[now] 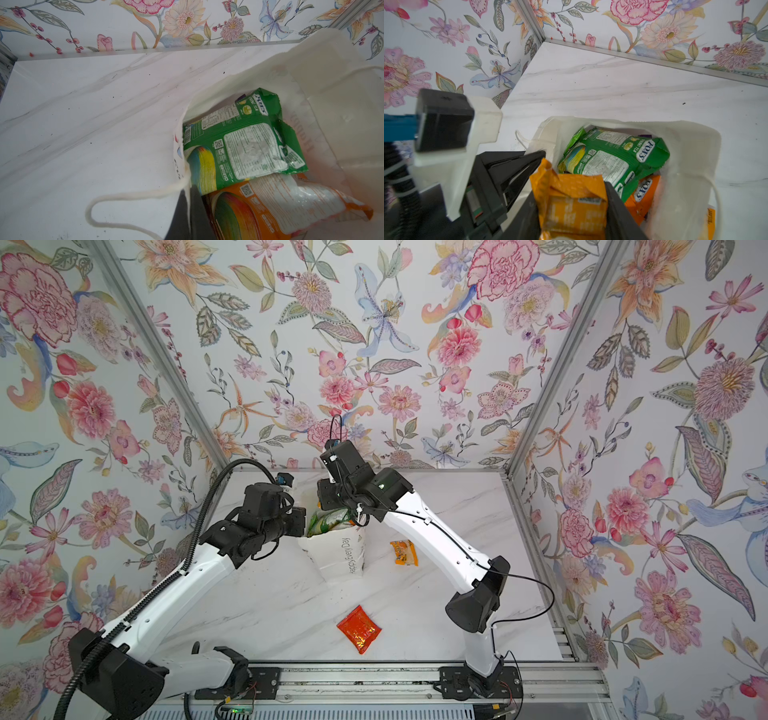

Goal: Place the snacks into the paper bag
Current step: 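Lower the orange-yellow packet into the paper bag and open the right gripper, then withdraw the right gripper from the bag toward the red snack packet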

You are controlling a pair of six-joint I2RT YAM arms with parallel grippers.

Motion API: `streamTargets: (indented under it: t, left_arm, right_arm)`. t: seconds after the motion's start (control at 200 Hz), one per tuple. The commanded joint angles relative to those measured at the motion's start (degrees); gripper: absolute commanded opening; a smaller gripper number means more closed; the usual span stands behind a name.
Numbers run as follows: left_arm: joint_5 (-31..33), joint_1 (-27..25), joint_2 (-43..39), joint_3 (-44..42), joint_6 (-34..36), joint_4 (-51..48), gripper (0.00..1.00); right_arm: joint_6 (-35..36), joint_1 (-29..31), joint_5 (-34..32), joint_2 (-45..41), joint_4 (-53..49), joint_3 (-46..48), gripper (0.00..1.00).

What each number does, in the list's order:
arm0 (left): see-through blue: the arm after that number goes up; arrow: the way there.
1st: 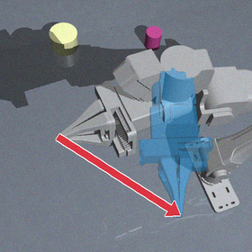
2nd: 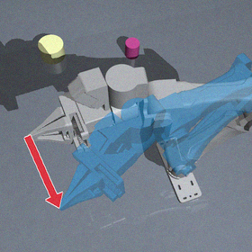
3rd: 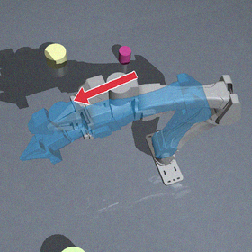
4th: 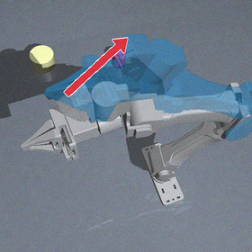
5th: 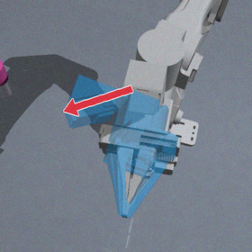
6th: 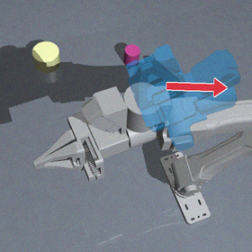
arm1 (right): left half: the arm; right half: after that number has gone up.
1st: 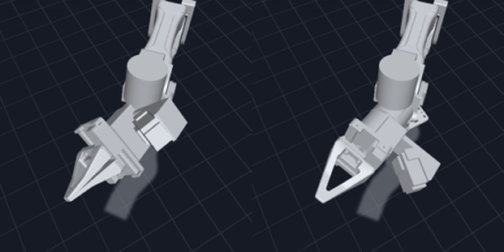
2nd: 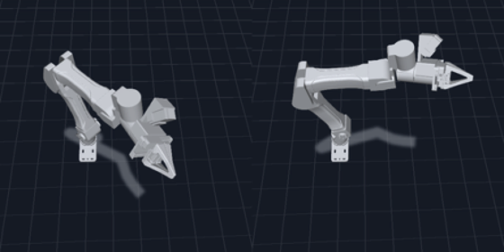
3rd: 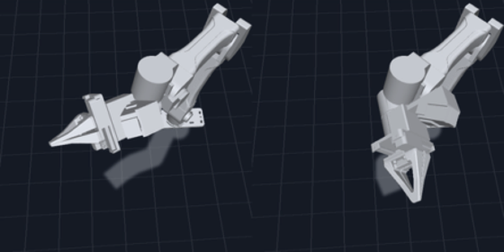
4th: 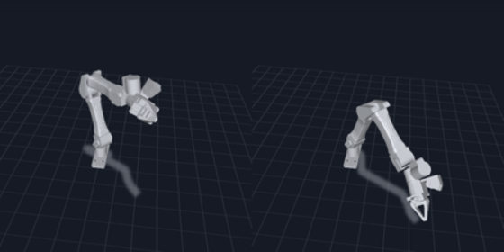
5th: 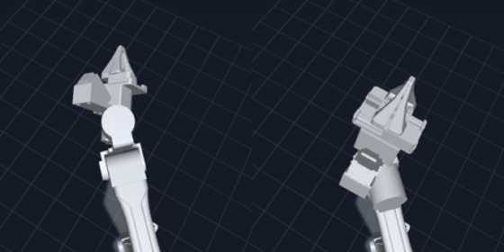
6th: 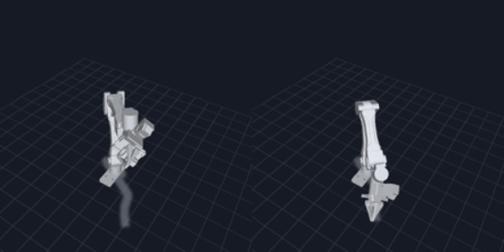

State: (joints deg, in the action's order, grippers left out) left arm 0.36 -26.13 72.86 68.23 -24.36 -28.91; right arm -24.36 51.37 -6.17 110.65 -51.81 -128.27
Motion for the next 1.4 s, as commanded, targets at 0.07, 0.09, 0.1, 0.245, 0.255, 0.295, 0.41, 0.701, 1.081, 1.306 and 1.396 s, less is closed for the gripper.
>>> streamTargets:
  t: [0.07, 0.09, 0.1, 0.245, 0.255, 0.295, 0.41, 0.701, 1.081, 1.306, 1.396]
  left_arm:
    - [1.13, 0.98, -0.87, 1.6, 1.51, 3.78, 0.0]
    - [1.05, 0.99, -0.87, 1.63, 1.51, 3.8, 0.0]
    - [1.05, 0.99, -0.88, 1.58, 1.51, 3.82, 0.0]
    - [1.07, 0.93, -0.85, 1.66, 1.55, 3.9, 0.0]
    - [1.05, 0.98, -0.87, 1.65, 1.54, 3.91, 0.0]
    - [1.05, 0.99, -0.87, 1.57, 1.53, 3.93, 0.0]
    - [1.0, 0.99, -0.88, 1.57, 1.52, 3.85, 0.0]
    - [1.13, 0.99, -0.97, 1.61, 1.51, 3.94, 0.0]
    - [1.21, 0.99, -1.22, 1.5, 1.42, 3.89, 0.0]
    - [1.27, 0.99, -1.24, 1.41, 1.51, 3.94, 0.0]
    - [1.3, 1.0, -1.19, 1.41, 1.55, 3.93, 0.0]
  right_arm:
    - [2.85, 0.24, -1.86, 3.16, -5.33, -4.4, 0.4]
    - [2.97, 0.32, -1.97, 3.6, -5.7, -4.6, 0.4]
    - [3.06, 0.4, -1.99, 3.74, -5.81, -4.68, 0.4]
    - [3.69, 0.76, -1.36, 5.48, -6.45, -5.24, 0.4]
    - [3.66, 0.82, -1.2, 5.55, -6.41, -5.24, 0.4]
    - [3.94, 0.91, -0.2, 5.88, -6.45, -5.16, 0.41]
    - [4.42, 1.34, 0.71, 6.55, -6.45, -5.38, 0.42]
    - [4.49, 1.43, 1.12, 6.57, -6.38, -5.71, 0.57]
    - [4.43, 1.6, 1.1, 2.9, -6.51, -5.96, 0.67]
    - [4.21, 1.6, -1.32, -2.73, -6.4, -3.92, 0.67]
    - [4.23, 1.58, -2.66, -5.26, -6.39, -2.66, 0.67]
